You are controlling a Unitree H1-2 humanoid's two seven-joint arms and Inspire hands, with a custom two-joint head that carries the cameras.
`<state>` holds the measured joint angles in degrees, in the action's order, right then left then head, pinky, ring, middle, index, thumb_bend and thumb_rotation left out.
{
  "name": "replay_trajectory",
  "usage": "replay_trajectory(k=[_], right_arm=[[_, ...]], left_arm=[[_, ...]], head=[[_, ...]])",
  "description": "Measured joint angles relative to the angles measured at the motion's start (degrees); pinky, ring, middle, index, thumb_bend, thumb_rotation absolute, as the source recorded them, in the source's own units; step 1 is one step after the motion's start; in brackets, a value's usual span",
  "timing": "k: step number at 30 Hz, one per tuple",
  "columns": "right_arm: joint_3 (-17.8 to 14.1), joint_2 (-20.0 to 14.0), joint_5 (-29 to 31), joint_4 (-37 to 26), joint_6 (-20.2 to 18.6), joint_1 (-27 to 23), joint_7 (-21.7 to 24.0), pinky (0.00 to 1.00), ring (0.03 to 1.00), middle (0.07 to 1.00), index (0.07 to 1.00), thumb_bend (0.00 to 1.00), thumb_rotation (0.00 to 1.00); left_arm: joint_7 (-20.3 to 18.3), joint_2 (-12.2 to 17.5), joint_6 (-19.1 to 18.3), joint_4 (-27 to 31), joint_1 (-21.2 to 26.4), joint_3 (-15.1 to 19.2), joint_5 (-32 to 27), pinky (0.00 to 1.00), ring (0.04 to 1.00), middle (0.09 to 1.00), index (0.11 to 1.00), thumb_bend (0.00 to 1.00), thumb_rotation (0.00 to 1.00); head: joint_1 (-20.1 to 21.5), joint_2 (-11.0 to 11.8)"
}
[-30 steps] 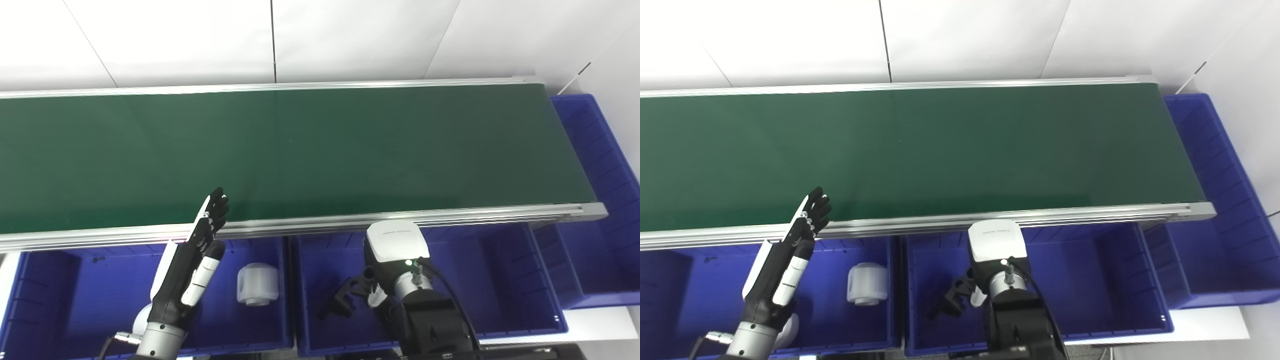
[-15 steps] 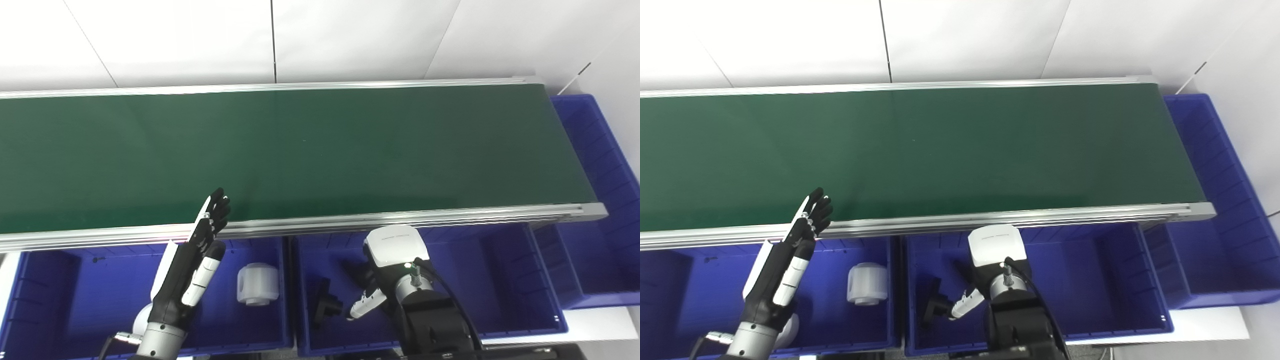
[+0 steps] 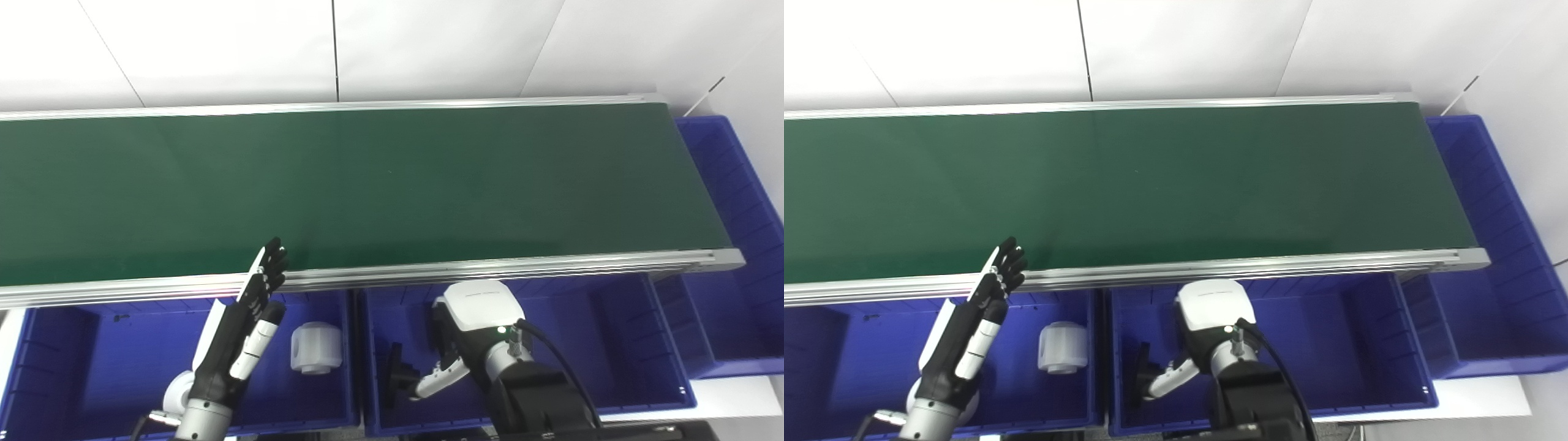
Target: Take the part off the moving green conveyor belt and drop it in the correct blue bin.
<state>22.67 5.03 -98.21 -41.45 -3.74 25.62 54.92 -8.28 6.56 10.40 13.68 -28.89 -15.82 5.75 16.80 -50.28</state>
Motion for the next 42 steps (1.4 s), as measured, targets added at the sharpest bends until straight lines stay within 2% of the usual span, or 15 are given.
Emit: replay_trajectory(k=[1, 3, 5, 6, 7, 9, 13, 14, 16, 17, 20, 22, 32, 42], right_arm=[[0.1, 0.0, 1.5, -0.3, 0.0, 1.0, -2.2, 0.5, 0.659, 0.767, 0.706, 0.88, 0.55], [0.3, -0.5, 6.0, -0.6, 0.0, 3.2, -8.7, 0.45, 0.602, 0.705, 0.655, 0.82, 0.46], [0.4, -1.5, 9.8, 0.2, 0.0, 4.8, -14.8, 0.41, 0.567, 0.679, 0.64, 0.75, 0.37], [0.4, -1.9, 12.2, 1.2, 0.0, 5.4, -18.5, 0.41, 0.561, 0.675, 0.639, 0.74, 0.35], [0.4, -2.4, 14.2, 2.3, 0.1, 5.8, -21.8, 0.4, 0.539, 0.662, 0.654, 0.69, 0.37], [0.2, -3.1, 19.9, 4.8, 0.8, 6.4, -28.4, 0.43, 0.557, 0.663, 0.667, 0.65, 0.45], [-1.2, -4.9, 34.8, 13.4, 7.3, 6.8, -42.5, 0.47, 0.605, 0.705, 0.693, 0.64, 0.55], [-1.1, -5.3, 37.9, 16.0, 9.4, 6.8, -46.0, 0.51, 0.65, 0.744, 0.73, 0.63, 0.61], [-1.3, -6.2, 45.1, 19.4, 14.7, 7.1, -51.7, 0.58, 0.715, 0.799, 0.783, 0.62, 0.7], [-1.2, -6.6, 48.5, 22.1, 18.1, 7.0, -55.3, 0.58, 0.719, 0.802, 0.786, 0.62, 0.7], [-0.7, -7.2, 54.5, 28.1, 24.7, 7.0, -62.0, 0.62, 0.757, 0.836, 0.804, 0.62, 0.78], [0.0, -7.8, 55.3, 29.6, 26.9, 6.9, -64.7, 0.64, 0.785, 0.851, 0.812, 0.63, 0.82], [2.0, -9.7, 54.7, 33.9, 27.2, 5.3, -67.9, 0.74, 0.855, 0.9, 0.852, 0.67, 0.98], [3.5, -10.2, 59.3, 37.6, 27.3, 5.2, -72.0, 0.76, 0.89, 0.935, 0.923, 0.72, 1.0]], left_arm=[[0.1, -0.3, 0.5, -0.4, -0.1, -0.4, 0.4, 0.95, 0.953, 0.971, 1.0, 0.59, 0.89], [0.3, -1.1, 0.6, -1.2, -0.5, -0.8, 0.7, 0.94, 0.948, 0.966, 1.0, 0.58, 0.89], [0.4, -1.6, 0.6, -2.2, -0.7, -1.1, 0.9, 0.94, 0.944, 0.959, 0.996, 0.56, 0.88], [0.4, -1.7, 0.6, -3.0, -0.7, -1.2, 1.0, 0.95, 0.944, 0.958, 0.995, 0.55, 0.88], [0.4, -1.7, 0.6, -3.6, -0.7, -1.4, 1.0, 0.95, 0.95, 0.961, 0.997, 0.55, 0.88], [0.4, -1.7, 0.6, -4.7, -0.7, -1.6, 1.2, 0.96, 0.951, 0.96, 0.992, 0.53, 0.87], [0.7, -1.6, 0.6, -6.1, -0.8, -1.7, 2.7, 0.96, 0.945, 0.951, 0.985, 0.53, 0.87], [0.9, -1.6, 0.7, -6.1, -0.9, -1.7, 3.1, 0.95, 0.94, 0.948, 0.981, 0.53, 0.87], [1.4, -1.8, 1.4, -6.1, -1.1, -1.7, 3.7, 0.96, 0.938, 0.951, 0.98, 0.53, 0.87], [1.8, -1.9, 2.1, -6.1, -1.4, -1.8, 3.9, 0.96, 0.938, 0.952, 0.98, 0.53, 0.87], [2.8, -2.6, 4.3, -5.9, -2.2, -2.0, 5.0, 0.95, 0.934, 0.952, 0.982, 0.54, 0.88], [3.0, -2.9, 5.5, -5.4, -2.5, -2.1, 5.5, 0.94, 0.929, 0.949, 0.98, 0.54, 0.88], [3.1, -3.1, 6.8, -5.4, -2.5, -2.0, 5.9, 0.94, 0.928, 0.947, 0.975, 0.55, 0.87], [3.8, -3.4, 8.0, -6.8, -2.8, -2.1, 6.4, 0.92, 0.919, 0.937, 0.966, 0.54, 0.86]], head=[[0.0, 0.0], [-2.5, 1.8], [-2.6, 1.8], [-3.3, 2.5], [-4.0, 3.2], [-4.5, 3.6], [-5.2, 4.1], [-5.2, 4.1], [-5.6, 4.3], [-5.6, 4.3], [-5.7, 4.5], [-5.8, 4.5], [-6.3, 4.9], [-8.3, 6.2]])
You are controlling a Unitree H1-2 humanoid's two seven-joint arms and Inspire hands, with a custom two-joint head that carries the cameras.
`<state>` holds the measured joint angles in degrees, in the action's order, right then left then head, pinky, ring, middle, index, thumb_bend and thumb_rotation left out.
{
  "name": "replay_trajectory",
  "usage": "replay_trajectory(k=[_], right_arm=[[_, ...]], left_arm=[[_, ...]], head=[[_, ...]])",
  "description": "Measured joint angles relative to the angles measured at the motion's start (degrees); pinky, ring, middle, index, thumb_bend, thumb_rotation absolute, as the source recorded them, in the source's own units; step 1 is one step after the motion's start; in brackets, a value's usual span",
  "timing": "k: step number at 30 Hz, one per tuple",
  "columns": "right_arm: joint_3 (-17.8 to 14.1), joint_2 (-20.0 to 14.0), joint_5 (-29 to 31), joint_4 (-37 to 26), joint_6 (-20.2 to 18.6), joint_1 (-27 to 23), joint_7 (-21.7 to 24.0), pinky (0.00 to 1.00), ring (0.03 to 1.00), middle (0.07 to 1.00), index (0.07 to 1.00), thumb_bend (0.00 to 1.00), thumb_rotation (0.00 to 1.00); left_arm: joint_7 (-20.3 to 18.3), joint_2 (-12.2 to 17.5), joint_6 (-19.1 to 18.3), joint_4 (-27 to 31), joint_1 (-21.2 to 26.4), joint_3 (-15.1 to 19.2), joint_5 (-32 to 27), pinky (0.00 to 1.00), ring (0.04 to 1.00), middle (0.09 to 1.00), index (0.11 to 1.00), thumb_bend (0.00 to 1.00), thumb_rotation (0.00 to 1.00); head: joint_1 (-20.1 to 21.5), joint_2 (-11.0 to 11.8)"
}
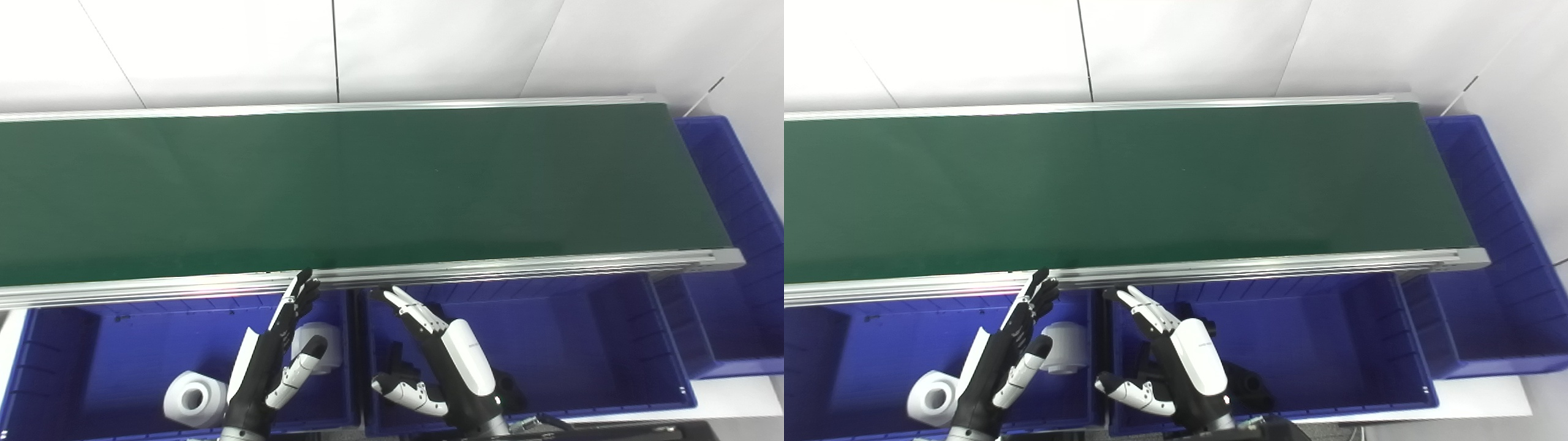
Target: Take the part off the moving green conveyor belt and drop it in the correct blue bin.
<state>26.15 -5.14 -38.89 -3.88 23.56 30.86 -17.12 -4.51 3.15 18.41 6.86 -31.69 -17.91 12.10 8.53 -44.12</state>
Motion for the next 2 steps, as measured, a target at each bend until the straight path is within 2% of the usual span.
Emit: replay_trajectory(k=[2], right_arm=[[0.9, -0.5, 0.9, 0.6, 0.1, -0.2, -1.6, 0.8, 0.911, 0.959, 0.956, 0.75, 1.0]], left_arm=[[0.3, 0.0, 0.1, -0.1, -0.2, 0.0, 0.8, 0.91, 0.913, 0.935, 0.956, 0.55, 0.86]], head=[[-0.5, 0.4]])
